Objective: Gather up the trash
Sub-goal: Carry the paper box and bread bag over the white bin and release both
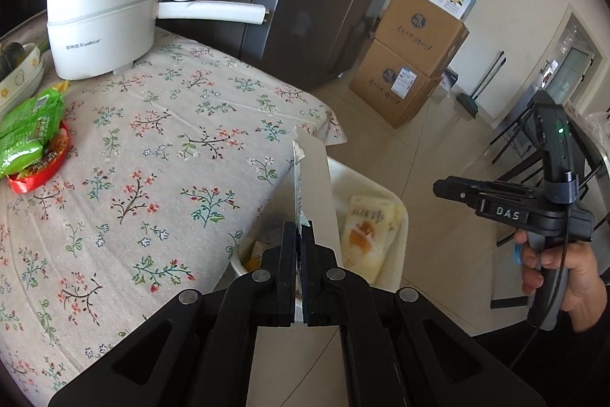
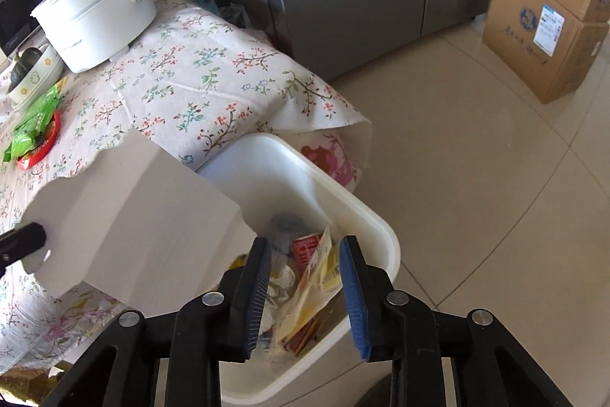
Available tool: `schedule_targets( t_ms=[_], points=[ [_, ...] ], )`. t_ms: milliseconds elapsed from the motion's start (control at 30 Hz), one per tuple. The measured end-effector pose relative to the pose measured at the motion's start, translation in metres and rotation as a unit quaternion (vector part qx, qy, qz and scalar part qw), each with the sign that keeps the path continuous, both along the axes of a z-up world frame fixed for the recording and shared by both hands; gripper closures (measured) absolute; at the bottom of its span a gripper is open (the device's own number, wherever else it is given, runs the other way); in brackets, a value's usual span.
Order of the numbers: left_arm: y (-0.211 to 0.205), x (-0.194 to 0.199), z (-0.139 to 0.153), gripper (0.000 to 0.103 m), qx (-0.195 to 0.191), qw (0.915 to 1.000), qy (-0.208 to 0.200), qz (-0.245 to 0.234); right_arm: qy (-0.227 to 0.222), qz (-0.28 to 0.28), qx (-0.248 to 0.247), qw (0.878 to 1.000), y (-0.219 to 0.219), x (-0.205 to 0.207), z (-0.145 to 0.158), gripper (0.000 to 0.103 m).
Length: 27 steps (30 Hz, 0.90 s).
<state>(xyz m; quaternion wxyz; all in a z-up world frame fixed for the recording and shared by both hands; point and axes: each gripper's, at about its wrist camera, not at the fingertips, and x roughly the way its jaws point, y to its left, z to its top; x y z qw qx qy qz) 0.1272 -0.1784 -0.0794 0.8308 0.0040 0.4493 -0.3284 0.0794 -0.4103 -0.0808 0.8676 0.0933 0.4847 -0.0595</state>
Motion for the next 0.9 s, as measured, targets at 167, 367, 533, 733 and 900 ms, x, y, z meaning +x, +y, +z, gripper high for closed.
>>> schedule_targets(
  t_ms=[167,367,533,733,900],
  points=[
    [-0.015,0.005,-0.017,0.042,0.058,0.9983,-0.004,0.001,-0.005,-0.001,0.000,1.000,-0.001,-0.002,0.003,0.056],
    [-0.009,0.010,-0.019,0.027,0.074,0.9972,0.000,0.015,-0.005,-0.001,-0.002,1.000,0.002,0.000,0.004,0.043],
    [0.005,0.014,-0.018,0.022,0.081,0.9960,0.008,0.038,-0.009,0.001,-0.007,1.000,0.008,0.002,0.008,0.031],
    [0.029,0.018,-0.008,0.014,0.083,0.9947,-0.002,0.061,-0.008,0.013,-0.018,1.000,0.021,0.010,0.010,0.024],
    [0.054,0.024,0.000,0.012,0.087,0.9925,-0.008,0.086,-0.009,0.026,-0.023,0.999,0.040,0.021,0.014,0.022]
  ],
)
